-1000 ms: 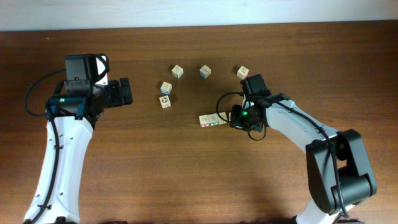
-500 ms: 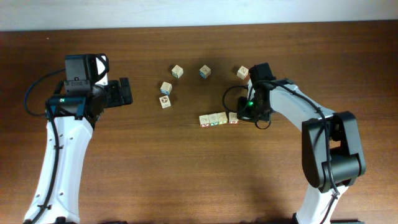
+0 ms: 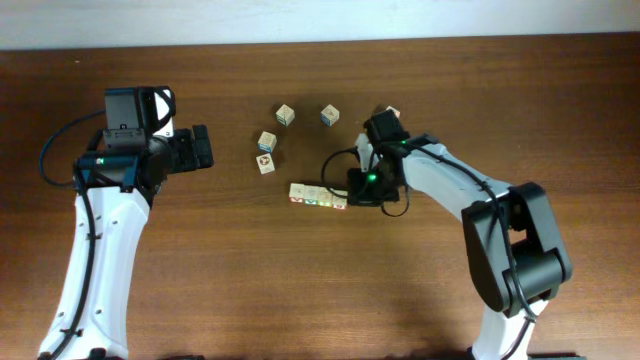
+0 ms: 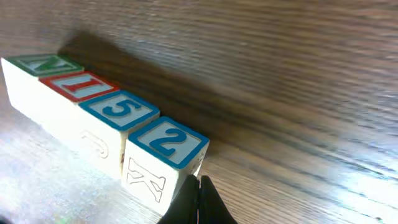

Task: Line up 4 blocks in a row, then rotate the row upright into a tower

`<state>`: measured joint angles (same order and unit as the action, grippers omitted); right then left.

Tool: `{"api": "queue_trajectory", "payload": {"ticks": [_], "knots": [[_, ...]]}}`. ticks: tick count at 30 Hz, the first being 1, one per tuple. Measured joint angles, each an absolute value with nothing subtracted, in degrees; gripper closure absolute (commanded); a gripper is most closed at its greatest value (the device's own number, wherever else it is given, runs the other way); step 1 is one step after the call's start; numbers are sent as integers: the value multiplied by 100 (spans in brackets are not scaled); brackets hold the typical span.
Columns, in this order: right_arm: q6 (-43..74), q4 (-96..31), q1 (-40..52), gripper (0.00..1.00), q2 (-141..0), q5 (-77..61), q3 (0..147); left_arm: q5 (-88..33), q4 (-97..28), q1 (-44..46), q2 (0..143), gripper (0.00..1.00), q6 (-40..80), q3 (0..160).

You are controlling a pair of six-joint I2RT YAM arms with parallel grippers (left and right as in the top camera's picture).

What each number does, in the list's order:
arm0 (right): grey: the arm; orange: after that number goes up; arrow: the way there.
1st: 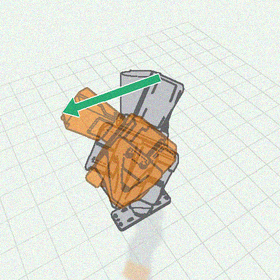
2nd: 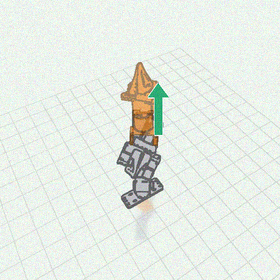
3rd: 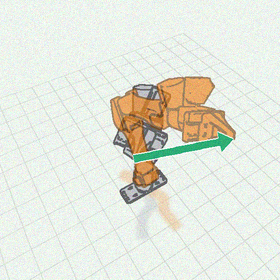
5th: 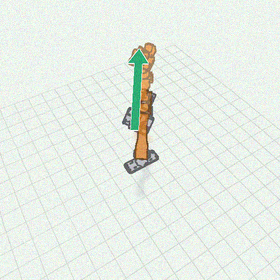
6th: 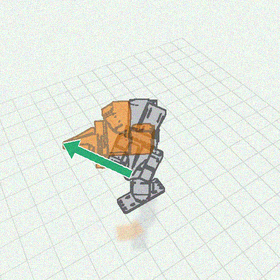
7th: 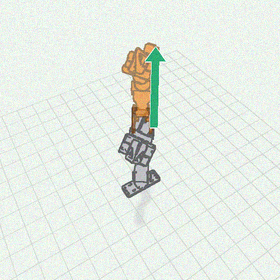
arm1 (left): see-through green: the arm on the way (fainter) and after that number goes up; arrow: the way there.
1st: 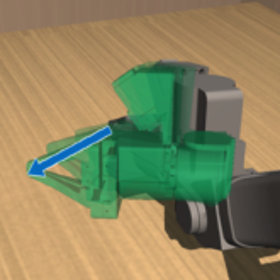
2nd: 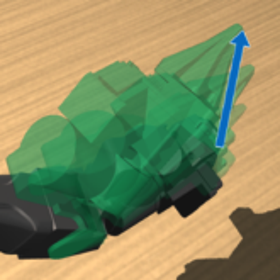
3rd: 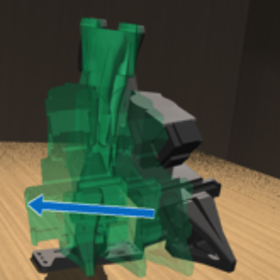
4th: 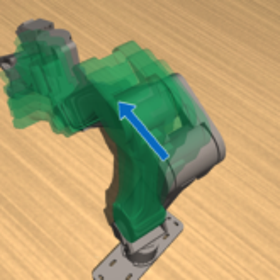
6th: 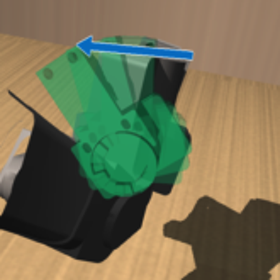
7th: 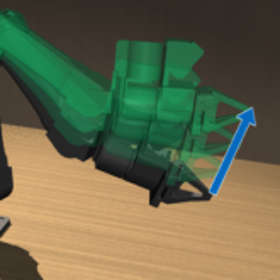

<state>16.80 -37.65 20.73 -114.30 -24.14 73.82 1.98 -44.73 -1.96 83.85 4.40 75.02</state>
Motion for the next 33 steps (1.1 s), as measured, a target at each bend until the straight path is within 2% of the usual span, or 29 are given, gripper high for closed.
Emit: {"api": "queue_trajectory", "payload": {"ticks": [2,6,8,11,12,14,16,18,19,20,21,22,28,33], "knots": [[1723,-3879,1944,84,-11430,-2432,7408,198,-4473,-196,8385,1,440,7502],[1691,-4488,1192,84,-11201,-2510,7830,198,-4423,-196,8385,1,440,7502],[1507,-4917,943,80,-10355,-2606,7843,198,-4357,-196,8385,1,438,7502],[1201,-5387,860,79,-9347,-2650,7907,54,-4357,-196,8385,1,440,7502],[1135,-5596,860,71,-9286,-2659,7931,-78,-4324,-196,8385,13,440,7502],[1046,-5778,860,67,-9286,-2670,7929,-290,-4307,-196,8385,16,438,7502],[1004,-5758,860,71,-9284,-2670,7861,-897,-4305,-196,8385,65,480,7502],[1070,-5251,860,72,-9275,-2694,7439,-1168,-4318,-148,8385,72,519,7500],[1162,-4952,860,78,-9288,-2783,7199,-1356,-4331,-54,8396,88,484,7491],[1208,-4906,860,86,-9297,-2823,7133,-1525,-4340,45,8455,94,429,7489],[1232,-4827,860,93,-9297,-2856,7116,-1660,-4331,163,8606,97,373,7489],[1282,-4709,860,96,-9306,-2880,7113,-1787,-4316,294,8875,99,329,7489],[1741,-4101,1264,96,-10173,-2904,7107,-2746,-3977,829,10484,100,-344,7439],[1900,-3763,1264,96,-10711,-2904,7052,-2783,-3841,963,11236,100,-497,7437]]}}
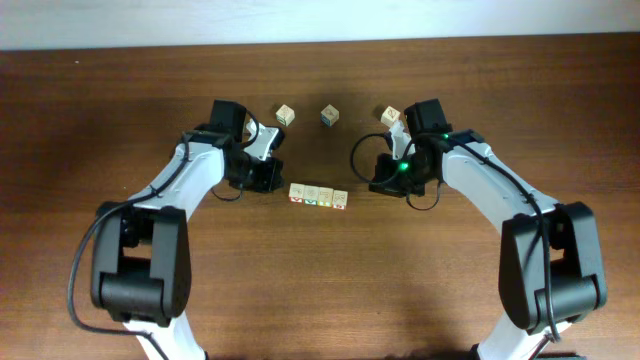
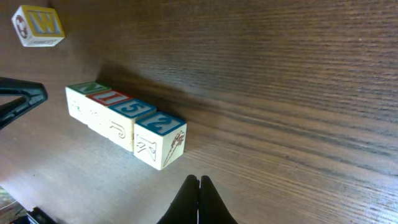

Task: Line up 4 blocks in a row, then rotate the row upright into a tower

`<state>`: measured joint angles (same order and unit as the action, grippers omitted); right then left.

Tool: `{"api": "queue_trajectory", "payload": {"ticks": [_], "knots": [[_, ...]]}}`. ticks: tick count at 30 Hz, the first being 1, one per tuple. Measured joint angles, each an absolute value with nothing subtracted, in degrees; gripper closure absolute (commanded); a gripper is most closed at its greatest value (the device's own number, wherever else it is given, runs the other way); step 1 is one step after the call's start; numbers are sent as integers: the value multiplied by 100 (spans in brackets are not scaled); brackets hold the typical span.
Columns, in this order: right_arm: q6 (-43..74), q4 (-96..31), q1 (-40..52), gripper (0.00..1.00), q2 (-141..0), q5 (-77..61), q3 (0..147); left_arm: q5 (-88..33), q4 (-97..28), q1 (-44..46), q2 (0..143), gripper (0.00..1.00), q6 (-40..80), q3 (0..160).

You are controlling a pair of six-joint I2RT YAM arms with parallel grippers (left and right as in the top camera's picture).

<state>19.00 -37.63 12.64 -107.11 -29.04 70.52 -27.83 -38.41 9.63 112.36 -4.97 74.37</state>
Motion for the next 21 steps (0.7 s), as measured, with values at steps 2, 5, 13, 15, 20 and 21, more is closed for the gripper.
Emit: {"api": "queue_trajectory", "payload": {"ticks": [2,5,13,15,20,21], "knots": [[1964,-3155,1264,96,-10744,-2908,6560,-2759,-3789,963,11513,100,-497,7435],[1977,-2869,1264,96,-10796,-2969,6302,-2762,-3745,963,11568,100,-497,7435],[2106,-2834,1264,96,-10796,-3057,6302,-3264,-3940,963,11572,100,-495,7435],[2108,-2818,1264,96,-10796,-3059,6302,-3286,-4134,963,11572,100,-493,7437],[2121,-2818,1264,96,-10796,-3057,6302,-3367,-4244,963,11574,100,-493,7437],[2121,-2818,1264,96,-10796,-3057,6302,-3409,-4244,980,11574,100,-495,7437]]}}
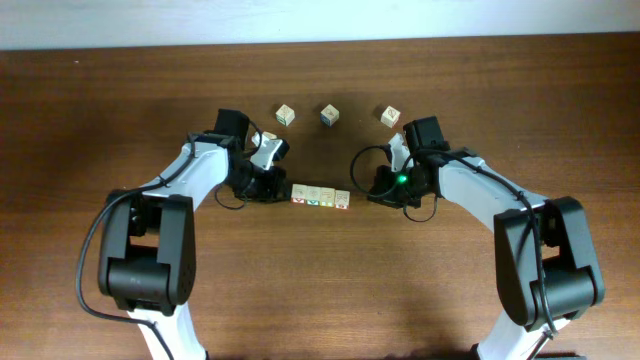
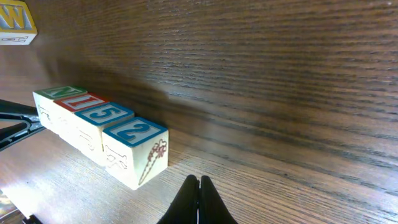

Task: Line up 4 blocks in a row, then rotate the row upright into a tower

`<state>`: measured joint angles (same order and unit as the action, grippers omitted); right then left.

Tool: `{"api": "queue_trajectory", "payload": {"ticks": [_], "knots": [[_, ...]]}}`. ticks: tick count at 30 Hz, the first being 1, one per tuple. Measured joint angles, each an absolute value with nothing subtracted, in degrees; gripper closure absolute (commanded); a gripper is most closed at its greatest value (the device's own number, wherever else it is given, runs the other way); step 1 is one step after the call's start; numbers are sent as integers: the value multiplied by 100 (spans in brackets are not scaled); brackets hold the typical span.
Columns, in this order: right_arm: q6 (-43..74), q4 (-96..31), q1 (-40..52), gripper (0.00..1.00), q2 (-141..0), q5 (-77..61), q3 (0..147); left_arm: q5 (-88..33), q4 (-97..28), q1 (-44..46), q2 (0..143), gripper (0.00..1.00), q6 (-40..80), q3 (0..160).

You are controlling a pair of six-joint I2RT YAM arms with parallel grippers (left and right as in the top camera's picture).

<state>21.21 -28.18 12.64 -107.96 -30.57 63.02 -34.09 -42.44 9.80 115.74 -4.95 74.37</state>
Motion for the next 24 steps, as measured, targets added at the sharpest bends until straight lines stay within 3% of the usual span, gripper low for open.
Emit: {"api": "queue_trajectory", "payload": {"ticks": [9,18,24], "knots": [[2069,-2821,1264,96,-10796,-3057,6302,-2891,-4115,1356,11574,100,-388,7435],[2029,-2818,1264,96,-10796,-3057,6302,-3361,-3929,1354,11574,100,-554,7435],[2029,-2821,1264,96,-10796,-3057,6302,-3385,-3837,1354,11574,100,228,7435]]}}
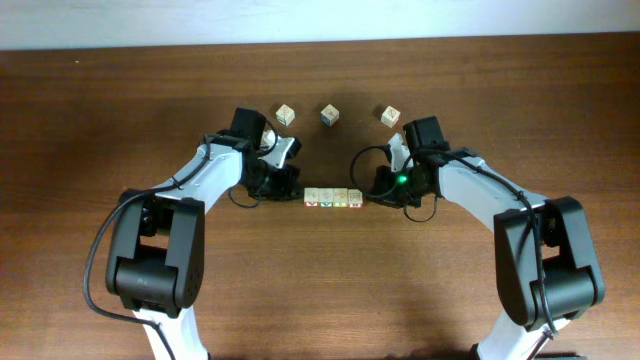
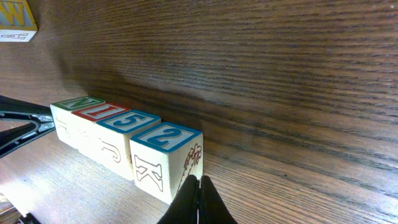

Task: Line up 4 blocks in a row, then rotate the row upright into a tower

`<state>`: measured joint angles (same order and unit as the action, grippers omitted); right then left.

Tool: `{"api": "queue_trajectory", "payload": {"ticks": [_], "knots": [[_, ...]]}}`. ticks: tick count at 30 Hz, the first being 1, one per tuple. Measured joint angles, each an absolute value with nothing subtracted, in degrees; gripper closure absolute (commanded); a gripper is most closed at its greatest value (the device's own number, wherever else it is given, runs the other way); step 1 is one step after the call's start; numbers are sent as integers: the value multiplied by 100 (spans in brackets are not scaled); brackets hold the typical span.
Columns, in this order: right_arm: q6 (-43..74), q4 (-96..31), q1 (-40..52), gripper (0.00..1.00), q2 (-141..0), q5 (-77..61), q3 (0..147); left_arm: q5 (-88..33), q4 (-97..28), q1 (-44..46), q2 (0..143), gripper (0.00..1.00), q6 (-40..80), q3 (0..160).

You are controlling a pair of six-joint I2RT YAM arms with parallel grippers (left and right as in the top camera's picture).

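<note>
Four letter-and-number blocks stand in a tight row (image 1: 333, 198) at mid-table. In the right wrist view their tops read N (image 2: 78, 103), 1 (image 2: 101, 112), 5 (image 2: 127, 120) and 2 (image 2: 165, 137). My right gripper (image 2: 199, 186) is shut, its tips touching the outer end of the 2 block; overhead it sits at the row's right end (image 1: 378, 190). My left gripper (image 1: 290, 186) is at the row's left end, and its fingers (image 2: 25, 118) come to one point against the N block.
Three loose blocks lie in a line behind the row, at the left (image 1: 286, 115), the middle (image 1: 329, 115) and the right (image 1: 390, 116). A yellow-edged W block (image 2: 13, 17) shows far beyond the row in the right wrist view. Both forearms flank the row.
The row has shifted a little to the right and now lies straight. My left gripper has come right against the N end, and the 2 block now touches my right gripper's tips.
At first my right gripper was at the 2 end of the row while my left arm hung far to the left. Then both grippers stood off the row, one on each side. They closed in, and now the row sits between their tips.
</note>
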<state>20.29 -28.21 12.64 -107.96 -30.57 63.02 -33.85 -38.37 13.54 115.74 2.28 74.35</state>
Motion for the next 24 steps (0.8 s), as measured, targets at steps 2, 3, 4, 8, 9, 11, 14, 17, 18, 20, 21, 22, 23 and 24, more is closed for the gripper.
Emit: {"api": "queue_trajectory", "payload": {"ticks": [2,3,4,8,9,11,14,17,18,20,21,22,23,24], "knots": [[2027,-2818,1264,96,-10796,-3057,6302,-3352,-3826,1354,11574,100,528,7435],[2029,-2821,1264,96,-10796,-3057,6302,-3345,-3828,1354,11574,100,598,7435],[2025,-2821,1264,96,-10796,-3057,6302,-3345,-3826,1356,11574,100,657,7435],[2027,-2821,1264,96,-10796,-3057,6302,-3343,-3804,1498,11574,100,718,7435],[2027,-2823,1264,96,-10796,-3057,6302,-3339,-3802,1514,11574,100,718,7435],[2029,-2821,1264,96,-10796,-3079,6289,-3319,-3785,1516,11574,100,718,7435],[2029,-2764,1264,96,-10868,-3157,6281,-3293,-3776,1516,11574,100,718,7435],[1894,-2689,1258,96,-10930,-3293,6276,-3242,-3765,1514,11574,100,718,7437],[1767,-2652,1249,96,-10932,-3378,6276,-3208,-3763,1503,11574,100,720,7435],[1621,-2648,1243,96,-10936,-3474,6276,-3151,-3752,1494,11574,100,720,7435],[1546,-2650,1243,96,-10936,-3522,6276,-3120,-3741,1494,11574,100,720,7435],[1487,-2652,1240,96,-10936,-3548,6276,-3096,-3741,1492,11574,100,720,7435],[1476,-2652,1240,96,-10936,-3551,6276,-3085,-3736,1492,11574,100,720,7435],[1474,-2670,1240,96,-10930,-3555,6276,-3085,-3723,1492,11574,100,720,7435]]}}
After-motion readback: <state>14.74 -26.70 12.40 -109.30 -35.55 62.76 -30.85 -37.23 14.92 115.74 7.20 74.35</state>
